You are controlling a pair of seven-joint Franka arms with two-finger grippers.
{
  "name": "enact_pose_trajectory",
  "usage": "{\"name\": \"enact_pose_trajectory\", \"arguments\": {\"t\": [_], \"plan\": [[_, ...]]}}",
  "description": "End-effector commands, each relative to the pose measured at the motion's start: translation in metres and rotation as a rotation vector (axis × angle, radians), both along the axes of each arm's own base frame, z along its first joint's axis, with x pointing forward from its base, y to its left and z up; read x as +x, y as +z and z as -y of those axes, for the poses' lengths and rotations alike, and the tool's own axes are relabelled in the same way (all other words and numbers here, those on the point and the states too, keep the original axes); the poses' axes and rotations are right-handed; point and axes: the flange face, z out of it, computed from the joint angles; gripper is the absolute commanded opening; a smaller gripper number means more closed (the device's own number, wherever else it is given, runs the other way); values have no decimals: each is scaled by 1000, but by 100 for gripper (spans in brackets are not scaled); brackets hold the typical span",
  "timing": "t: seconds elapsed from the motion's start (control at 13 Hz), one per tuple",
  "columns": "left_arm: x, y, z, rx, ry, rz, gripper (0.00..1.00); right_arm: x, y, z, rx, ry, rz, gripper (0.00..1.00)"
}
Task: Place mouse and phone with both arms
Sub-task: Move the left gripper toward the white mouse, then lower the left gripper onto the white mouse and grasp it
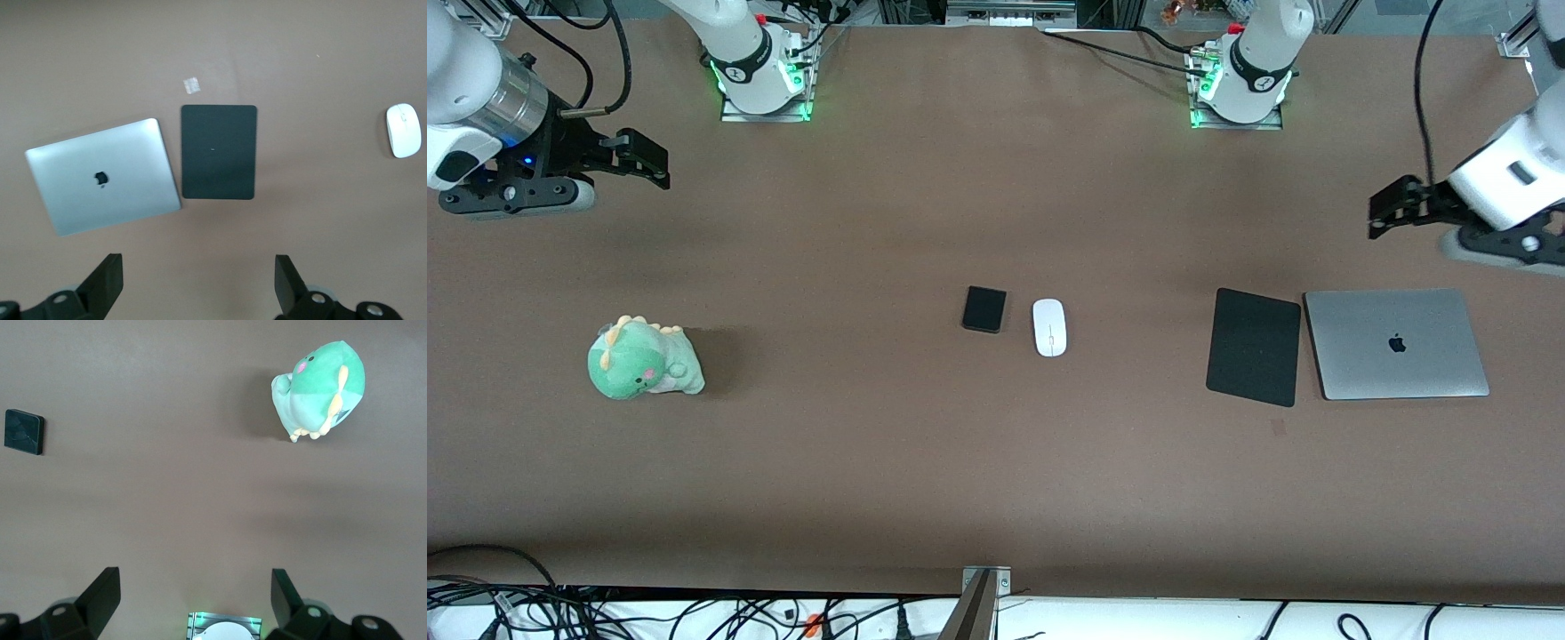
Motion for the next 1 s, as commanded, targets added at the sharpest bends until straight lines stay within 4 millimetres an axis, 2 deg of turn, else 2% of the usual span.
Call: {"name": "enact_pose_trajectory", "arguments": {"t": [0.0, 0.08, 0.23, 0.46, 0.62, 0.77, 0.92], "plan": [[23, -33, 36, -64, 34, -25, 100, 0, 3, 2, 3, 1, 9, 100], [30, -47, 52, -81, 55, -18, 100, 0, 3, 2, 3, 3, 8, 100], [45, -84, 97, -94, 72, -4, 100, 0, 2, 2, 2, 3, 6, 100], [56, -161, 183, -106, 181, 23, 100, 0, 3, 3, 3, 0, 8, 100], [50, -207, 238, -60, 253, 66, 100, 1, 4, 5, 4, -4, 17, 100], [33, -249, 296, -45, 263, 98, 100, 1, 3, 4, 5, -4, 15, 100], [15, -298, 333, -51, 257, 92, 100, 3, -3, 4, 3, -5, 5, 100]]}}
